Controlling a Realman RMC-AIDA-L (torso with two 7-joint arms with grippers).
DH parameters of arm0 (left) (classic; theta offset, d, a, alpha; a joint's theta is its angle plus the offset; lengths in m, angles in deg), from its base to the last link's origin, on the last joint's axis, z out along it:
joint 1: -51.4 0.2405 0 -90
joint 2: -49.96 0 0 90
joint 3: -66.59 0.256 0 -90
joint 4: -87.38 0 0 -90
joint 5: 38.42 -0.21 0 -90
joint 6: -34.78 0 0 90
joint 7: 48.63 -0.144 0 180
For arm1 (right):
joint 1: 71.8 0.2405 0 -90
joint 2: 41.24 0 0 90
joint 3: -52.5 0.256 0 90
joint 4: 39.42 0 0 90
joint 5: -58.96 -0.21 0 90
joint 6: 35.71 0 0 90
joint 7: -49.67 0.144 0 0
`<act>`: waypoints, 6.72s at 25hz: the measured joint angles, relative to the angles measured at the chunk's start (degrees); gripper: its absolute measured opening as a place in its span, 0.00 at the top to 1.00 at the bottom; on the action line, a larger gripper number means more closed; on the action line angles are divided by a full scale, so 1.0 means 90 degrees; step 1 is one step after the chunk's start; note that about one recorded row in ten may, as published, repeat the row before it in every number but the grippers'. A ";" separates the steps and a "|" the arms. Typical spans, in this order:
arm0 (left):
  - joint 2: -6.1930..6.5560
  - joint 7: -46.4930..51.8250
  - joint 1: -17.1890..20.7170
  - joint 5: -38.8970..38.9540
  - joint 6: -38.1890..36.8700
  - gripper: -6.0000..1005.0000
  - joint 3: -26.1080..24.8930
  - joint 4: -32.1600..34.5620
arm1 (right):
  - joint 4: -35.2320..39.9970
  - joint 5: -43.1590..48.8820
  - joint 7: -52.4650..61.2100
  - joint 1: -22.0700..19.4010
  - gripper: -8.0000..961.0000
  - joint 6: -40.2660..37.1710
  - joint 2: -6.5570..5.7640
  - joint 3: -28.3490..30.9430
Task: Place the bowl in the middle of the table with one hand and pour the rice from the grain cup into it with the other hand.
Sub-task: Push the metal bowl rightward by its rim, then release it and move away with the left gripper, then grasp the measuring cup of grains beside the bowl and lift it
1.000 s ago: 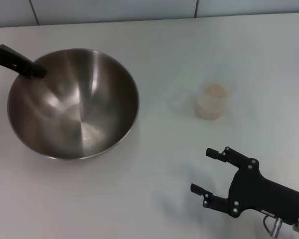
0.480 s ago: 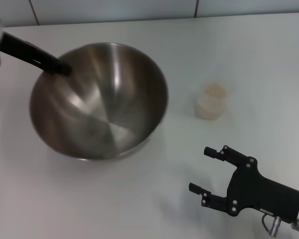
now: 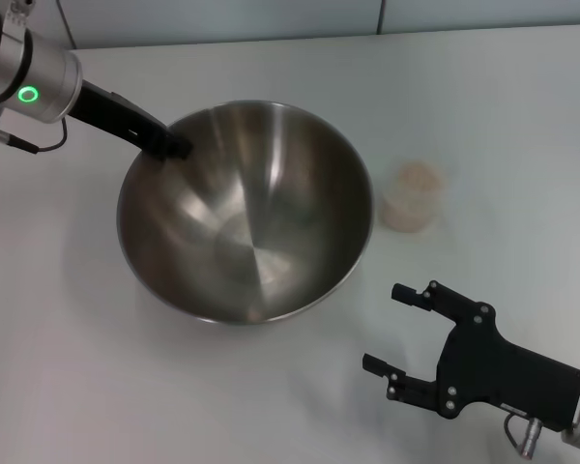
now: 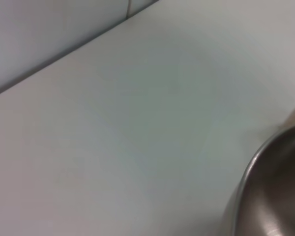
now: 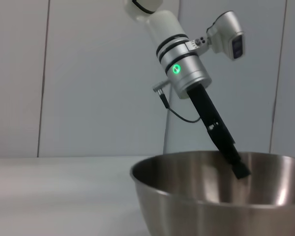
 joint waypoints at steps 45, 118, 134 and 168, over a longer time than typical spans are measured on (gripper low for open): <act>-0.0507 -0.4366 0.6225 0.6906 -0.1189 0.21 0.1716 0.5476 | -0.0065 -0.0020 -0.0013 -0.0017 0.17 -0.0002 -0.0027 0.0062; -0.0337 -1.0058 0.5989 0.7432 -0.1990 0.21 0.1535 -0.1462 | -0.1452 -0.0039 -0.1649 -0.0001 0.17 0.2453 0.0020 0.4732; -0.0318 -1.0075 0.5990 0.7432 -0.2023 0.21 0.1533 -0.1544 | -0.1452 -0.0039 -0.1649 0.0237 0.17 0.2746 0.0020 0.4835; -0.0304 -1.0070 0.6030 0.7432 -0.2033 0.21 0.1554 -0.1629 | -0.1521 -0.0098 -0.1704 0.0434 0.31 0.2825 0.0031 0.4913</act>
